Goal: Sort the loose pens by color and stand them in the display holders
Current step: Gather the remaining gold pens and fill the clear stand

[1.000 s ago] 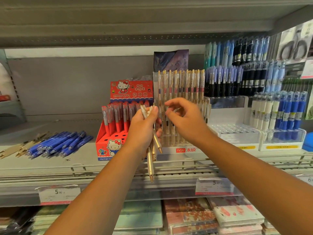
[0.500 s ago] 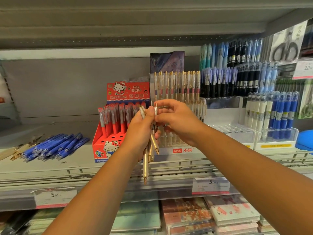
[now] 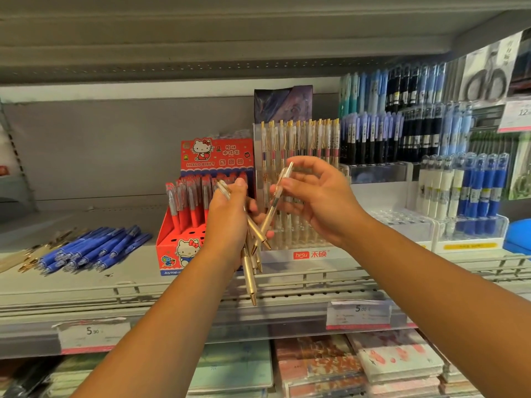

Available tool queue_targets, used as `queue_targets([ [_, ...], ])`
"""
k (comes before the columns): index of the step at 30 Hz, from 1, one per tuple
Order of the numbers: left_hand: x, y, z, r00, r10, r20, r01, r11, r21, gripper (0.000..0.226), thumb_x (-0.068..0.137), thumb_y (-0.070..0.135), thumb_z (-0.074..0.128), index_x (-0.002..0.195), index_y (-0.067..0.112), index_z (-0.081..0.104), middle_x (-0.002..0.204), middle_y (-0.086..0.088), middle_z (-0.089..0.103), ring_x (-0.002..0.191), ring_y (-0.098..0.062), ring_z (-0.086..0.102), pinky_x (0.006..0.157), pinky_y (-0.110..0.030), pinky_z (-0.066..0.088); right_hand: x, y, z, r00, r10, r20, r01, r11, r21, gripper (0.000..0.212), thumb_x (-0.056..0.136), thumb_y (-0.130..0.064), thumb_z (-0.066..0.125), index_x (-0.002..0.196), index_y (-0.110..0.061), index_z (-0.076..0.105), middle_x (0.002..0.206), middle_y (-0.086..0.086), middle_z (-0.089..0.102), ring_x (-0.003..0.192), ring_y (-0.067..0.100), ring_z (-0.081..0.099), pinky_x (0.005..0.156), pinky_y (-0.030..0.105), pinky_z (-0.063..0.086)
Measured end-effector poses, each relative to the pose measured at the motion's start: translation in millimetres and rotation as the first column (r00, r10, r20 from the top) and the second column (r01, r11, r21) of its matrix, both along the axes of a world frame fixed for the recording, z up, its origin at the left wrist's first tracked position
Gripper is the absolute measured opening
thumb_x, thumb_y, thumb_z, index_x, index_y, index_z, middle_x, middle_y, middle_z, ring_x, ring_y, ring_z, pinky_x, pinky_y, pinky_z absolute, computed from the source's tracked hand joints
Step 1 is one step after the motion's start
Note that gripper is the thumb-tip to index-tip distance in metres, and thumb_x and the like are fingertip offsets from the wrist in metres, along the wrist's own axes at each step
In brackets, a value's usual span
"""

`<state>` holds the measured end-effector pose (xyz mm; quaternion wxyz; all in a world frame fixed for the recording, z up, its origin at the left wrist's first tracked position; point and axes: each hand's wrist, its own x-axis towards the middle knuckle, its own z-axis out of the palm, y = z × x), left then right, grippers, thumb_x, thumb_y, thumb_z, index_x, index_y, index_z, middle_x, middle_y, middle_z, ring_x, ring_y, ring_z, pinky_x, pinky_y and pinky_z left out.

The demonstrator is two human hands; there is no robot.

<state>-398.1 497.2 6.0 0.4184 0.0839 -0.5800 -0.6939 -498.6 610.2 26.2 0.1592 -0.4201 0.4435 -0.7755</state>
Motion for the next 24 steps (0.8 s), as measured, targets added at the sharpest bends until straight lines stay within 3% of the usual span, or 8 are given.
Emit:
queue_targets([
  [4, 0, -1, 0, 1.0, 0.008, -0.012, -0.007, 1.0, 0.027, 0.017, 0.103, 0.035, 0.047, 0.096, 0.02, 0.051, 0.053, 0.005, 0.049, 0.043, -0.016, 0.058, 0.047, -0.041, 0.058, -8, 3, 4, 0.984, -0.175, 0.024, 0.176, 0.983, -0.059, 0.03, 0.086, 0.001, 0.067, 0.111, -0.014, 0.06, 0.098, 0.012, 0.066, 0.083, 0.021, 0.071, 0.069, 0.037, 0.059],
  [9, 0, -2, 0, 1.0, -0.001, 0.015, 0.0, 0.998, 0.055, 0.017, 0.102, 0.036, 0.049, 0.094, 0.022, 0.052, 0.054, 0.004, 0.049, 0.042, -0.014, 0.052, 0.045, -0.031, 0.053, -24, 6, 6, 0.863, -0.5, -0.075, 0.493, 0.865, -0.093, 0.028, 0.089, -0.005, 0.069, 0.111, -0.018, 0.056, 0.093, 0.004, 0.065, 0.073, 0.014, 0.072, 0.059, 0.026, 0.058],
  [12, 0, -3, -1, 1.0, 0.004, 0.028, -0.006, 0.999, 0.048, 0.019, 0.102, 0.038, 0.048, 0.092, 0.022, 0.05, 0.056, 0.004, 0.049, 0.042, -0.013, 0.047, 0.043, -0.026, 0.048, -35, 8, 3, 0.753, -0.636, -0.17, 0.63, 0.771, -0.092, 0.03, 0.089, -0.01, 0.07, 0.111, -0.022, 0.054, 0.091, -0.001, 0.063, 0.076, 0.017, 0.07, 0.057, 0.028, 0.059],
  [17, 1, -3, -1, 0.999, 0.013, 0.044, -0.014, 1.0, 0.014, 0.019, 0.102, 0.04, 0.048, 0.088, 0.027, 0.052, 0.056, 0.006, 0.049, 0.044, -0.011, 0.045, 0.043, -0.025, 0.042, -42, 5, -4, 0.605, -0.71, -0.361, 0.728, 0.677, -0.111, 0.031, 0.09, -0.016, 0.069, 0.112, -0.026, 0.049, 0.087, -0.008, 0.06, 0.072, 0.007, 0.065, 0.058, 0.03, 0.06],
  [20, 1, -3, -1, 0.998, 0.023, 0.058, -0.023, 1.0, 0.013, 0.019, 0.101, 0.04, 0.048, 0.089, 0.027, 0.053, 0.057, 0.006, 0.048, 0.046, -0.011, 0.046, 0.043, -0.025, 0.042, -43, 3, -5, 0.555, -0.723, -0.412, 0.748, 0.65, -0.134, 0.031, 0.091, -0.017, 0.068, 0.111, -0.028, 0.048, 0.092, -0.004, 0.061, 0.074, 0.011, 0.065, 0.064, 0.031, 0.061],
  [24, 1, -3, -1, 0.997, 0.032, 0.069, -0.033, 0.999, 0.005, 0.019, 0.101, 0.039, 0.048, 0.089, 0.028, 0.055, 0.057, 0.006, 0.048, 0.046, -0.01, 0.047, 0.043, -0.025, 0.043, -42, 3, -6, 0.482, -0.742, -0.465, 0.769, 0.613, -0.182, 0.03, 0.091, -0.019, 0.068, 0.113, -0.028, 0.05, 0.096, -0.007, 0.061, 0.076, 0.001, 0.062, 0.065, 0.012, 0.052],
])
